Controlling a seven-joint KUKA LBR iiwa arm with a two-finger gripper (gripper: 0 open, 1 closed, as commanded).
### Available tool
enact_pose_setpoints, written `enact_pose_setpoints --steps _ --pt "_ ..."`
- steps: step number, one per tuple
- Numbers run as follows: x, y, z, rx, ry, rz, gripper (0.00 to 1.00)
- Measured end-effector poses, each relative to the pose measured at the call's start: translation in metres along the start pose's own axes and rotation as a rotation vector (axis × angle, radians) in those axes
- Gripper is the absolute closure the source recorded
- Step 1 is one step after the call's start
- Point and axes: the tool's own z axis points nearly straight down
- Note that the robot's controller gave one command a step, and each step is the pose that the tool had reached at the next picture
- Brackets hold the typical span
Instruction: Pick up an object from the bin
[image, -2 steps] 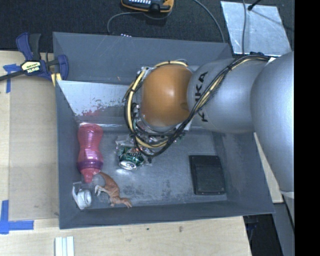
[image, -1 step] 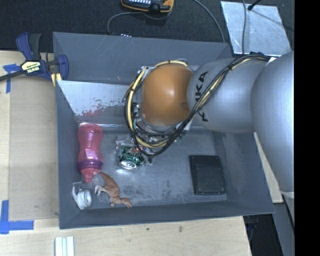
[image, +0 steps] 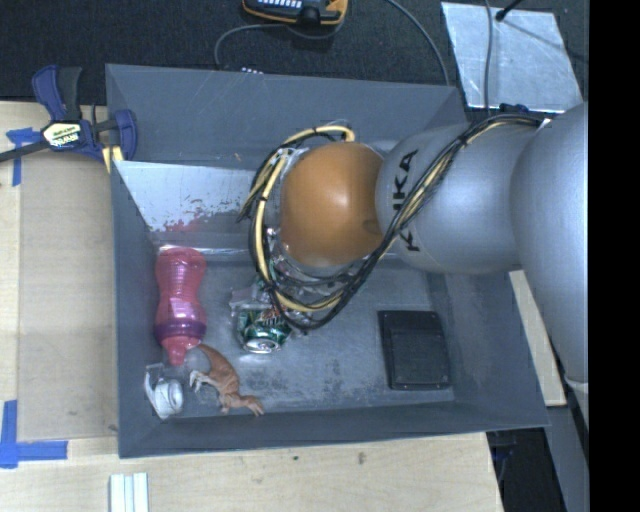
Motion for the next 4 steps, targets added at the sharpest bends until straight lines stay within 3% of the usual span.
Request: enact_pose_setpoints --steps 3,4 --pt "0.004 -0.007 -0.022 0.005 -0.005 -0.007 1.00" --pt "0.000 -0.013 -0.013 0.005 -0.007 -0.039 1.00"
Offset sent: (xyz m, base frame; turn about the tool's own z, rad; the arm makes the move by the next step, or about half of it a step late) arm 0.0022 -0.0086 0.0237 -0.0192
